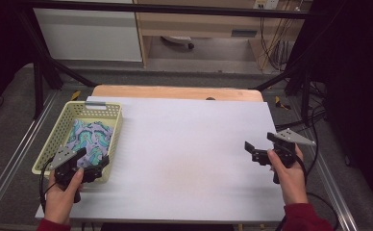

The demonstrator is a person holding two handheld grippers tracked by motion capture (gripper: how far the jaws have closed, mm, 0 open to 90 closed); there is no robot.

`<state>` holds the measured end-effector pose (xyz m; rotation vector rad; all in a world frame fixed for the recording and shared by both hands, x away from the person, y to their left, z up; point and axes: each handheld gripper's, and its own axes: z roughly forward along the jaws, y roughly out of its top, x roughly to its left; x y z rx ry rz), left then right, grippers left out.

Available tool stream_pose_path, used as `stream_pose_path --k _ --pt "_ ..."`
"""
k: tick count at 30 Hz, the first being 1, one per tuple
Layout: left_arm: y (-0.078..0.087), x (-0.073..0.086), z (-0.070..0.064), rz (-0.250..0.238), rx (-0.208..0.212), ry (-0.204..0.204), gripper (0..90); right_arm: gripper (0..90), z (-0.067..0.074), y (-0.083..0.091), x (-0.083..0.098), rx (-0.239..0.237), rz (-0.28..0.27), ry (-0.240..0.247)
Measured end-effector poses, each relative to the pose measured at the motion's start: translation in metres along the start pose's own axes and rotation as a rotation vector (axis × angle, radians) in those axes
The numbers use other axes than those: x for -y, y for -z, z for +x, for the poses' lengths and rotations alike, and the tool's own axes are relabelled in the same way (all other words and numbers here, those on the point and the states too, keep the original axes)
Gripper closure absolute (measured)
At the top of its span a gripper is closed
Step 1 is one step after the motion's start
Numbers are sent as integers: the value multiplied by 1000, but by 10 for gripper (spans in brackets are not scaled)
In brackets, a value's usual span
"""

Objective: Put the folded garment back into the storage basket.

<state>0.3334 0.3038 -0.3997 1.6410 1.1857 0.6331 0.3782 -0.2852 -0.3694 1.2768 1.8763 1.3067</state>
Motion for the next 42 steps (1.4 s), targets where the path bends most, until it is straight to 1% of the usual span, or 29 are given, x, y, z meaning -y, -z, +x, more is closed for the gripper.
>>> stream_pose_path --k 4,10,17,29,37,42 --pt "0 0 0 0 1 0 61 23 1 1 6 7 4 7" --pt "0 0 0 0 3 -3 62 21 1 3 16 3 5 7" --pt "0 0 0 1 2 -4 63 22 2 5 28 -2 5 -3" --pt "-1 0 -1 3 5 -7 63 24 4 6 46 -8 22 -23" --pt "-1 1 -2 3 7 -8 63 24 7 6 52 -13 29 -23" --pt "-1 1 -2 2 12 -10 64 25 10 5 57 -25 42 -23"
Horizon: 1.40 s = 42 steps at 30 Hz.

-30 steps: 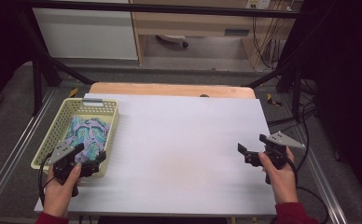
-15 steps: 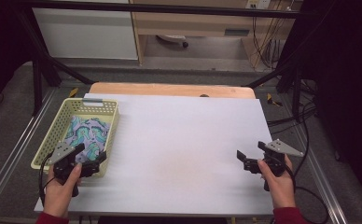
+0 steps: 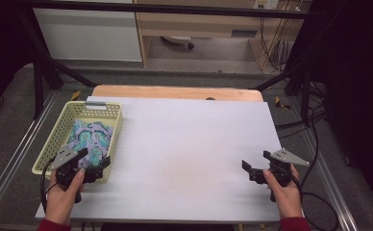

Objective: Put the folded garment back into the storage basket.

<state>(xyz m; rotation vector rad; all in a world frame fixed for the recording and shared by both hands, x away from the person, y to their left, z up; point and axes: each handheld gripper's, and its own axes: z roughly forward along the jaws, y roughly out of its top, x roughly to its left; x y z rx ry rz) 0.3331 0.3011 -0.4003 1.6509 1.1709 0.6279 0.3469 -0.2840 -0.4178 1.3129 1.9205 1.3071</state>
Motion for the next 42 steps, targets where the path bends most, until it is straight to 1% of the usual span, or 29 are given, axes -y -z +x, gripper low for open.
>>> stream_pose_path --k 12,17,23,26,31,35,38,42 --pt "0 0 0 0 1 -1 64 26 3 0 9 -20 11 -4" --pt "0 0 0 0 2 -1 63 26 5 -1 12 -39 15 -6" --pt "0 0 -1 1 2 -2 63 37 11 -6 14 -57 34 10" --pt "0 0 -1 3 2 -5 64 39 14 -9 14 -64 52 29" --pt "0 0 -1 3 3 -4 63 41 19 -15 13 -78 57 53" --pt "0 0 -1 6 8 -3 64 42 23 -20 11 -85 58 62" --pt "-1 0 -2 11 17 -2 63 43 26 -25 10 -88 57 59" --pt "-1 0 -2 10 22 -6 63 43 29 -30 7 -95 53 68"
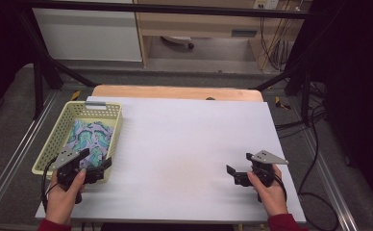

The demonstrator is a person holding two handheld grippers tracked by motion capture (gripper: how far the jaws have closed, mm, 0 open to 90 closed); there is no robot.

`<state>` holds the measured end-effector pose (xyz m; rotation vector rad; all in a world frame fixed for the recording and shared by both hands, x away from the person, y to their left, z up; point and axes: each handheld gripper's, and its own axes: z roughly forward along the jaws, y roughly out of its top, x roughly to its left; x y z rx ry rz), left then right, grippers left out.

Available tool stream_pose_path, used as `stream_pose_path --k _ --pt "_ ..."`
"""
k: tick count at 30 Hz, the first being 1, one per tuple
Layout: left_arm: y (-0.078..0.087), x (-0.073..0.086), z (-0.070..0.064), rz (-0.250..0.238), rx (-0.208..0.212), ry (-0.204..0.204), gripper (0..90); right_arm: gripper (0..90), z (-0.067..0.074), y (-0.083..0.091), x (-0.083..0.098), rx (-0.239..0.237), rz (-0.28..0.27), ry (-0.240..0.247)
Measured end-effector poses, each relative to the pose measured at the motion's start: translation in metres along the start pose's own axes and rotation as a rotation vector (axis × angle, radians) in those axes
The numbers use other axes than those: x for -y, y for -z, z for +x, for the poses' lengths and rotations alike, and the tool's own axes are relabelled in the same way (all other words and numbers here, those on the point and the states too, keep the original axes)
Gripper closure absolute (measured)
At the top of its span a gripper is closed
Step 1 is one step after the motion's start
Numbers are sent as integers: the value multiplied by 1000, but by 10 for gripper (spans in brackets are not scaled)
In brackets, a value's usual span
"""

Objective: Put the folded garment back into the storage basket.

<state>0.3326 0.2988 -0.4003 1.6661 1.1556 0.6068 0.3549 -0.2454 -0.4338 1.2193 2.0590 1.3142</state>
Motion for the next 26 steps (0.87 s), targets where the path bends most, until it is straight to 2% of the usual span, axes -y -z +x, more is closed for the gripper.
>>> stream_pose_path --k 14,21,24,26 --pt "-1 1 0 8 11 -4 64 42 16 -15 3 -44 22 31" --pt "-3 1 -1 22 19 -11 64 31 26 -25 8 -40 56 60" --pt "-3 1 0 21 16 -11 65 30 29 -30 8 -30 59 74" --pt "-1 -1 -2 -2 -14 -17 71 27 31 -35 8 -20 66 80"
